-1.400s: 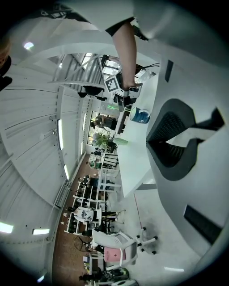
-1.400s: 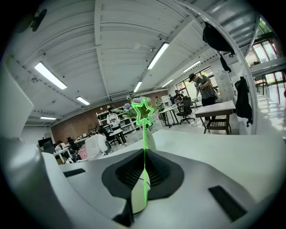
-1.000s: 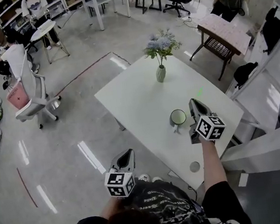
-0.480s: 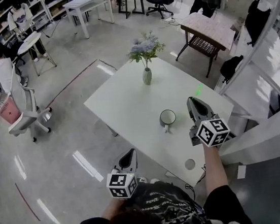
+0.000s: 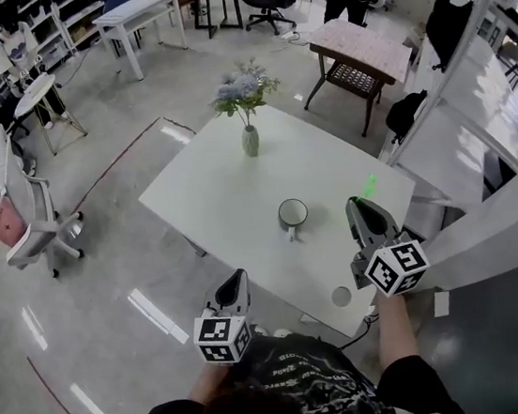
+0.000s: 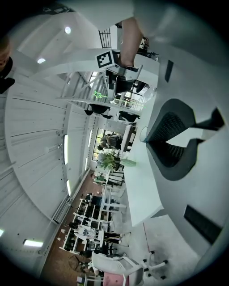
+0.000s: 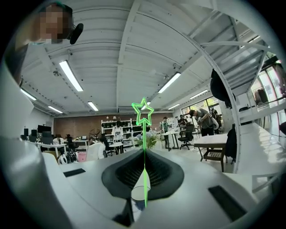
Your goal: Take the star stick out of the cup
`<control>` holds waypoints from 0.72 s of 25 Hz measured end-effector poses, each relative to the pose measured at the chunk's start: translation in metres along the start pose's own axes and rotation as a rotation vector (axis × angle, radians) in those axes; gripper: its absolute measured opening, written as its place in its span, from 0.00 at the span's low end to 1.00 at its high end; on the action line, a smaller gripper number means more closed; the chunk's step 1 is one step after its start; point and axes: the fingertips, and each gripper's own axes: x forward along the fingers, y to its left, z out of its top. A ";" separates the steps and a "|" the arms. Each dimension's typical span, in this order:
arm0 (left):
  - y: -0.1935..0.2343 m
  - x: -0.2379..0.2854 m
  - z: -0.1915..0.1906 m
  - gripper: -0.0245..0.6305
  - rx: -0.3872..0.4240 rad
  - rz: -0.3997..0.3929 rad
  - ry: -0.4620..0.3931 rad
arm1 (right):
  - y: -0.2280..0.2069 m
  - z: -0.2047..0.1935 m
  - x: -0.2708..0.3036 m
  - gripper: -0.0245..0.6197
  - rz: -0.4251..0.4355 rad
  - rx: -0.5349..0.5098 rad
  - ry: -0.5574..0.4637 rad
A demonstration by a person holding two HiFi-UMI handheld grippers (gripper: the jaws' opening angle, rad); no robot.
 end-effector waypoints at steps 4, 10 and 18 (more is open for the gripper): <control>-0.012 0.004 -0.001 0.07 -0.006 -0.031 -0.001 | -0.004 -0.015 -0.026 0.05 -0.047 0.002 0.016; -0.044 0.010 -0.007 0.07 0.021 -0.116 0.010 | 0.001 -0.054 -0.065 0.05 -0.109 0.040 0.047; -0.063 0.012 -0.007 0.07 0.049 -0.168 0.010 | 0.009 -0.084 -0.101 0.05 -0.181 0.045 0.079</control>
